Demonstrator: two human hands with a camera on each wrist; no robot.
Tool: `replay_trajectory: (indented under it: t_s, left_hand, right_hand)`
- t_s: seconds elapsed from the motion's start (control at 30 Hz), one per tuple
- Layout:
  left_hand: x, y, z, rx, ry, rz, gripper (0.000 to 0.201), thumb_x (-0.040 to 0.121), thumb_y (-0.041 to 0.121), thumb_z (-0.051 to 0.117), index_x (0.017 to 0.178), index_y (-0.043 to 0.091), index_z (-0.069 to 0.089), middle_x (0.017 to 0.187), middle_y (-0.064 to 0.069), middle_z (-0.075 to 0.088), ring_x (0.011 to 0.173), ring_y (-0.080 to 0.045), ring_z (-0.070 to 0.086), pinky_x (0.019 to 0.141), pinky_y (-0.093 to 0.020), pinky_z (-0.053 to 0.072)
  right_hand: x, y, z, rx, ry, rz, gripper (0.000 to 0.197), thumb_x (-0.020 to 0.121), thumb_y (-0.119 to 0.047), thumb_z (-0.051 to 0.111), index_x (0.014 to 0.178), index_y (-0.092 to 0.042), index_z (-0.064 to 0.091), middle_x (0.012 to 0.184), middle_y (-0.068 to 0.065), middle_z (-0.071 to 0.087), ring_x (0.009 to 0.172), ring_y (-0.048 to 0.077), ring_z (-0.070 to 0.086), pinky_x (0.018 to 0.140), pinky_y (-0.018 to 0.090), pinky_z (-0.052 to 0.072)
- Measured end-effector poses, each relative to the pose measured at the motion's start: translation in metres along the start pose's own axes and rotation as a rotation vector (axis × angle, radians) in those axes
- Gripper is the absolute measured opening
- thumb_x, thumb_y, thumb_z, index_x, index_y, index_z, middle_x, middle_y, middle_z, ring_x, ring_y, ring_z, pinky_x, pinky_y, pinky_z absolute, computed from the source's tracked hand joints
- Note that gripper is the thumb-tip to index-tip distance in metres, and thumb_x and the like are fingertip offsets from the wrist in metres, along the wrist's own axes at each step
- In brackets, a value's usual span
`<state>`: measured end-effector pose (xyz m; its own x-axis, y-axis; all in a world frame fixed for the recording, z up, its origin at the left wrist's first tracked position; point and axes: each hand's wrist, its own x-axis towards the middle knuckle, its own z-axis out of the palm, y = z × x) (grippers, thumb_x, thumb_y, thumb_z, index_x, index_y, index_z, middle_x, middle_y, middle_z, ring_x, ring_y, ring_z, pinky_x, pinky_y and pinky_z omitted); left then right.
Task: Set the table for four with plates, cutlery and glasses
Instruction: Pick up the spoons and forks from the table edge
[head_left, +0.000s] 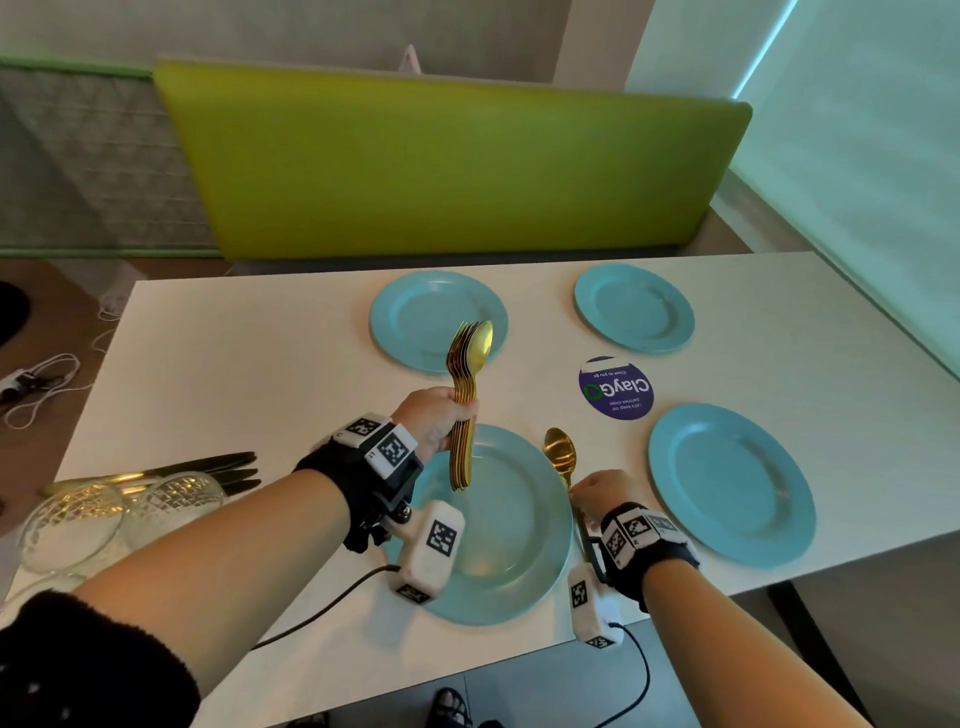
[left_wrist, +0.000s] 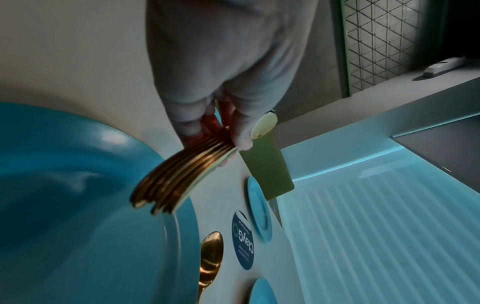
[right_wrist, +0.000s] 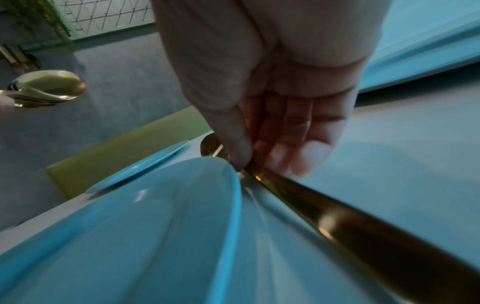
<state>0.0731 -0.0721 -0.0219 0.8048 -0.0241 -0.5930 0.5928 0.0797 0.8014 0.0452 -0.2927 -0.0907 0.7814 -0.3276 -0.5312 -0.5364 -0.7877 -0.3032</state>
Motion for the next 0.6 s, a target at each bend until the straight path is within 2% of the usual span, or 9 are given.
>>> replay_trajectory:
  t_s: [0.07,0.13,0.2,0.27,0.33,0.43,0.53,0.6]
  left_hand:
    - [0.001,0.001,-0.001,-0.006,0.002,0.003,0.014,0.091,0.005,0.057,0.078,0.009,0.054,0.073,-0.006,0.056,0.064,-0.017,0.055,0.066,-0.028,0.05]
    - [0.001,0.001,-0.002,-0.007,0.006,0.004,0.013,0.091,0.006,0.057,0.078,0.009,0.054,0.073,-0.006,0.056,0.063,-0.017,0.055,0.064,-0.027,0.05]
    - [0.002,0.001,-0.003,-0.007,0.007,0.004,0.013,0.09,0.006,0.057,0.079,0.009,0.055,0.073,-0.006,0.057,0.064,-0.016,0.056,0.061,-0.025,0.052]
    - [0.003,0.001,-0.003,-0.008,0.007,0.006,0.013,0.09,0.006,0.057,0.078,0.009,0.055,0.073,-0.006,0.057,0.063,-0.016,0.056,0.058,-0.023,0.052]
    - [0.002,0.001,-0.003,-0.005,0.006,0.006,0.014,0.09,0.006,0.058,0.078,0.009,0.055,0.073,-0.006,0.057,0.063,-0.016,0.056,0.059,-0.024,0.052]
    - [0.001,0.001,-0.001,-0.004,0.004,0.006,0.015,0.09,0.005,0.058,0.076,0.01,0.054,0.071,-0.006,0.056,0.061,-0.016,0.055,0.059,-0.025,0.051]
    - [0.001,0.001,0.001,0.002,0.001,0.009,0.015,0.09,0.005,0.058,0.076,0.01,0.054,0.071,-0.005,0.056,0.061,-0.016,0.055,0.059,-0.025,0.051]
    - [0.001,0.0,0.002,0.005,0.003,0.009,0.015,0.09,0.006,0.058,0.076,0.01,0.054,0.071,-0.006,0.057,0.062,-0.017,0.055,0.063,-0.027,0.05]
  right_hand:
    - [-0.003,-0.001,0.0,-0.028,0.018,-0.001,0.025,0.085,-0.019,0.052,0.095,-0.01,0.073,0.081,0.005,0.061,0.079,0.021,0.058,0.085,0.031,0.054]
    - [-0.005,-0.002,0.0,-0.033,0.022,0.003,0.026,0.086,-0.02,0.051,0.097,-0.01,0.072,0.087,0.008,0.067,0.08,0.021,0.059,0.086,0.031,0.054]
    - [-0.006,-0.001,-0.001,-0.022,0.03,0.004,0.027,0.086,-0.021,0.051,0.097,-0.009,0.072,0.098,0.011,0.072,0.089,0.026,0.066,0.086,0.032,0.055]
    - [-0.008,-0.002,0.0,-0.016,0.036,0.002,0.027,0.086,-0.021,0.051,0.097,-0.009,0.072,0.102,0.012,0.072,0.096,0.027,0.067,0.087,0.033,0.055]
    - [-0.009,-0.002,0.001,-0.016,0.029,-0.005,0.026,0.085,-0.021,0.053,0.096,-0.009,0.073,0.099,0.01,0.072,0.094,0.026,0.067,0.087,0.033,0.055]
    - [-0.012,-0.003,0.001,0.011,0.029,0.005,0.022,0.081,-0.018,0.055,0.088,-0.011,0.075,0.085,0.008,0.072,0.089,0.027,0.069,0.078,0.028,0.054]
    - [-0.011,-0.003,0.002,0.016,0.039,0.017,0.022,0.081,-0.017,0.055,0.088,-0.011,0.075,0.09,0.01,0.074,0.089,0.027,0.069,0.078,0.028,0.054]
    - [-0.011,-0.003,0.002,0.026,0.036,0.014,0.022,0.082,-0.017,0.055,0.09,-0.011,0.075,0.092,0.01,0.074,0.09,0.027,0.069,0.08,0.029,0.055]
